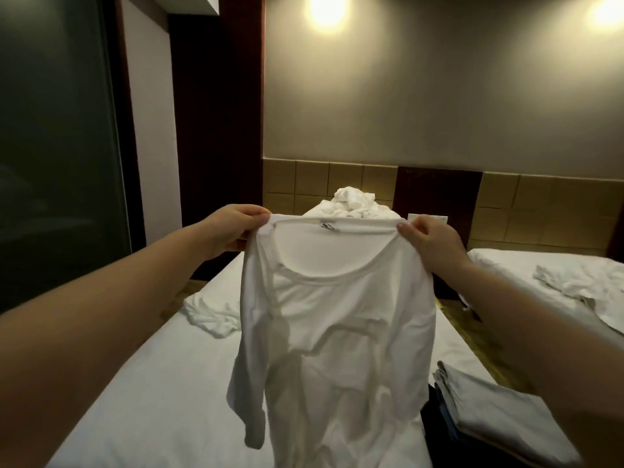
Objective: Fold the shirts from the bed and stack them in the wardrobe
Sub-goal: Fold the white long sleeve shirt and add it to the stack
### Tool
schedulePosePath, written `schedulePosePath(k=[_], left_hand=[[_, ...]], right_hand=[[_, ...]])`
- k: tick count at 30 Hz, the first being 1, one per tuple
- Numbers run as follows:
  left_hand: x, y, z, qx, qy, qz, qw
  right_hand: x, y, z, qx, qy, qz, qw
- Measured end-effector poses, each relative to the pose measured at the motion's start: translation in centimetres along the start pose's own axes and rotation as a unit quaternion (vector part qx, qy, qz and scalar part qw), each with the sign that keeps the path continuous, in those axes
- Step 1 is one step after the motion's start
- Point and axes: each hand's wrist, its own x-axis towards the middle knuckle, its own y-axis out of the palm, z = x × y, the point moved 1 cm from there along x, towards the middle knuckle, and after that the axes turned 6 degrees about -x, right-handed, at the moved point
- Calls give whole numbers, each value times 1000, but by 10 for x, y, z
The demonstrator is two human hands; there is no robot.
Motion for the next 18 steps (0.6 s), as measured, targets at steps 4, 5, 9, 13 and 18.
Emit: schedulePosePath(k=[4, 5, 9, 13, 18], left_hand=[[-13, 1, 10, -7, -60, 79, 995], [-17, 1, 14, -10, -72, 94, 993], [-21, -6, 13, -7, -72, 115, 991], [-21, -9, 17, -32, -61, 160, 985], [-17, 1, 31, -107, -23, 158, 981]], right_hand=[[-12, -12, 14, 113, 115, 210, 964], [-16, -16, 12, 132, 135, 255, 948], [-20, -33, -1, 215, 156, 292, 919], [-20, -31, -7, 146, 132, 203, 959], [-8, -24, -3, 84, 61, -12, 995]])
